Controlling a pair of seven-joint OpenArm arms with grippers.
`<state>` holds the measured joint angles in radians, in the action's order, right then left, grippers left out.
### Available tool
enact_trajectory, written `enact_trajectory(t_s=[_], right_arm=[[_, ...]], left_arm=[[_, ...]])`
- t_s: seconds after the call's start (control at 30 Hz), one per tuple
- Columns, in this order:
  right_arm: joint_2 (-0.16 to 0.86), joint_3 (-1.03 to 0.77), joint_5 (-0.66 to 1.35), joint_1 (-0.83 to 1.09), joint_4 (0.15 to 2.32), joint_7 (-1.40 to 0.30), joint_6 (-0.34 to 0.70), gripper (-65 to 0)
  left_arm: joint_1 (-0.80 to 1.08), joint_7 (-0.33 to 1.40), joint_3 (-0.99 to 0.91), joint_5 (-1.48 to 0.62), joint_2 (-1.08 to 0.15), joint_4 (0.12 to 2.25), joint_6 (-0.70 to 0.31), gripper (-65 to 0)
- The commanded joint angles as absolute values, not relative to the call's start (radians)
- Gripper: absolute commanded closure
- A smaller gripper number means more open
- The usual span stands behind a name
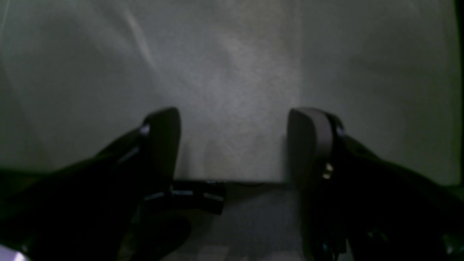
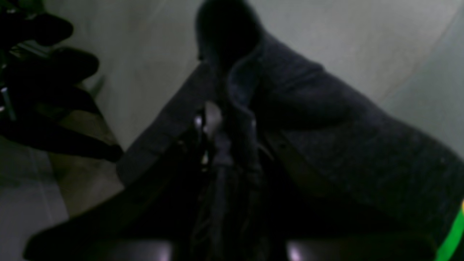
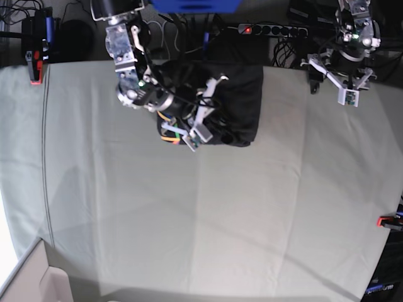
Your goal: Layout the t-shirt on the table in an organized manner, then fold the t-shirt properly
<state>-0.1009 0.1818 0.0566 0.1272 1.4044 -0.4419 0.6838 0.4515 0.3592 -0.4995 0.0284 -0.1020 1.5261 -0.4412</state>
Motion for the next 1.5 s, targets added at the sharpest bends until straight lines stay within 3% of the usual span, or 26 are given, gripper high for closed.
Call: enact_trajectory(t_s=[0.0, 0.33, 0.57, 0.87, 1.27, 1.47], right_arm=[[-0.117, 0.186, 0.079, 0.117, 1.420, -0.415, 0.698, 0.0], [-0.114, 0.308, 0.077, 0.099, 1.419, -0.418, 0.698, -0.1], [-0.113, 0.297, 0.084, 0.031, 1.340, -0.479, 0.698, -20.2], [-0.120, 0.305, 0.087, 0.048, 1.380, -0.484, 0.698, -35.9], [-0.133, 0.297, 0.085, 0.127, 1.569, -0.484, 0.698, -37.5], [-0.070, 0.271, 0.085, 0.147, 1.569, -0.484, 0.698, -37.5]], left_arm=[[0.456, 0.340, -0.504, 0.022, -0.111, 1.546, -0.440, -44.5], [0.450, 0.340, -0.504, 0.024, -0.111, 1.546, -0.440, -44.5], [0.452, 0.340, -0.538, 0.024, -0.111, 1.546, -0.440, -44.5], [0.447, 0.340, -0.553, 0.024, -0.111, 1.546, -0.440, -44.5], [0.444, 0.340, -0.545, 0.024, -0.111, 1.544, -0.440, -44.5], [0.430, 0.340, -0.552, 0.015, -0.105, 1.546, -0.440, -44.6]])
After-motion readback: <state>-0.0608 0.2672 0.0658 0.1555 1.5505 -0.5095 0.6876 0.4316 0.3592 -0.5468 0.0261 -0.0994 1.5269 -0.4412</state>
